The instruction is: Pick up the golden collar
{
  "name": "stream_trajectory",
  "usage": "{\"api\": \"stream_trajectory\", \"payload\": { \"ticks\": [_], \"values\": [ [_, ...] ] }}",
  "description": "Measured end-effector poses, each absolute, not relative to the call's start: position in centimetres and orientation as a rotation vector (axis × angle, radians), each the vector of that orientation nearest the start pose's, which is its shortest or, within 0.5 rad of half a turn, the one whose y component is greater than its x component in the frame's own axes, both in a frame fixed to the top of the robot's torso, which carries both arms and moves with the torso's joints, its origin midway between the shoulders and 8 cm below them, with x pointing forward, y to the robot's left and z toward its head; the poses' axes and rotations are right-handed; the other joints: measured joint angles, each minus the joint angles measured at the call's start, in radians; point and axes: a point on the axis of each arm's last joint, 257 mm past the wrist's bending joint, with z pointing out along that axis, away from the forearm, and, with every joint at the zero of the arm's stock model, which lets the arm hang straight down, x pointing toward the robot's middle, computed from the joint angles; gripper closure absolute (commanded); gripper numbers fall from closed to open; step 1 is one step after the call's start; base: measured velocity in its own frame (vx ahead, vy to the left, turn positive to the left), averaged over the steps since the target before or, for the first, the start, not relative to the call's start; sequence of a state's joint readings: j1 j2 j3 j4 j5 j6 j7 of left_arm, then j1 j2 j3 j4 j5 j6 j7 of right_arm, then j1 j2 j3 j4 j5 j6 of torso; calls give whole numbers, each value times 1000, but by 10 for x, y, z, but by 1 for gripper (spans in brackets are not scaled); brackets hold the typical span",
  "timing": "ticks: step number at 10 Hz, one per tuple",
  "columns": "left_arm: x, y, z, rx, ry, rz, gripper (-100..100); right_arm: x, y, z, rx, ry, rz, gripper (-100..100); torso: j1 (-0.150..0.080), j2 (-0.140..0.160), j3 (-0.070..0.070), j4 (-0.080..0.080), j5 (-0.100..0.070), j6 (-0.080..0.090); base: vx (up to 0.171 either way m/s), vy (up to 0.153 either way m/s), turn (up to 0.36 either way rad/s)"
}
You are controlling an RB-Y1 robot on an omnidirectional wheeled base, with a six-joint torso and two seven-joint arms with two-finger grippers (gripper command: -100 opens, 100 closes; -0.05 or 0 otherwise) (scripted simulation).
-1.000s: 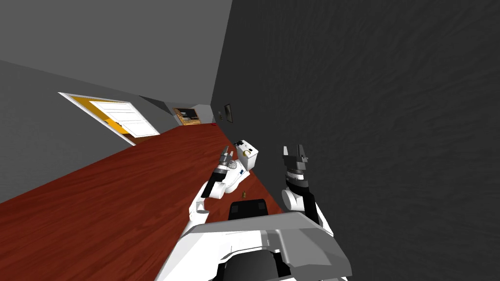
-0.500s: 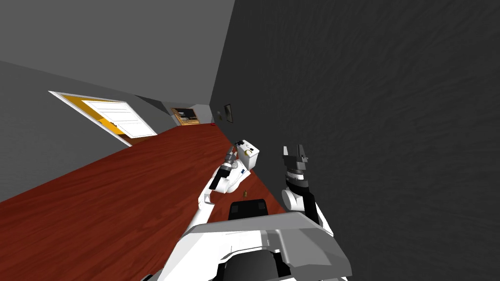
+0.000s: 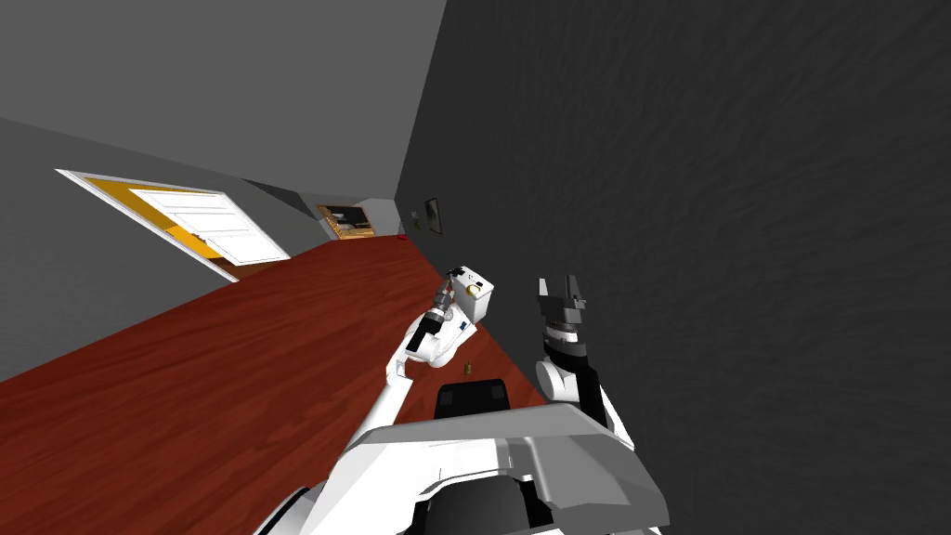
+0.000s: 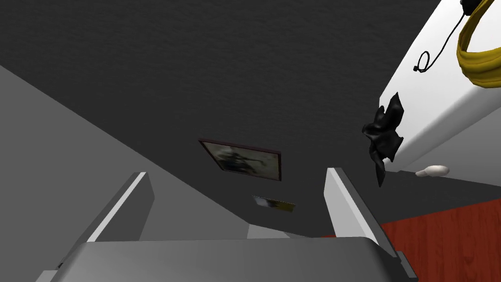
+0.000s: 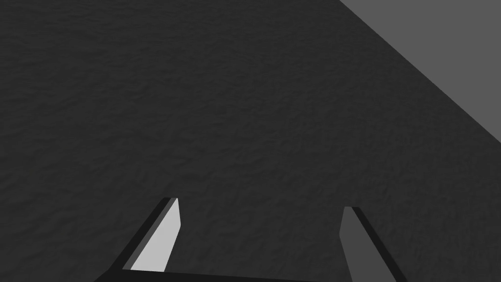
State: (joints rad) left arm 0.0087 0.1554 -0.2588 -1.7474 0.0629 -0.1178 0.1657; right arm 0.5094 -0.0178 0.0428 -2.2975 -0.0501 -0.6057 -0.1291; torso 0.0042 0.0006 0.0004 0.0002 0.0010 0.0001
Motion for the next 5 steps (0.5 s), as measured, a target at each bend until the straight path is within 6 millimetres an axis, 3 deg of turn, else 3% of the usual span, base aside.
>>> {"api": "stream_trajectory", "payload": {
  "ticks": [5],
  "values": [
    [542, 100, -160, -990, 1281, -1572, -100, 322, -268, 48, 633, 482, 1520, 0, -2, 0, 0, 0, 0, 0, -10, 59, -73]
  ]
}}
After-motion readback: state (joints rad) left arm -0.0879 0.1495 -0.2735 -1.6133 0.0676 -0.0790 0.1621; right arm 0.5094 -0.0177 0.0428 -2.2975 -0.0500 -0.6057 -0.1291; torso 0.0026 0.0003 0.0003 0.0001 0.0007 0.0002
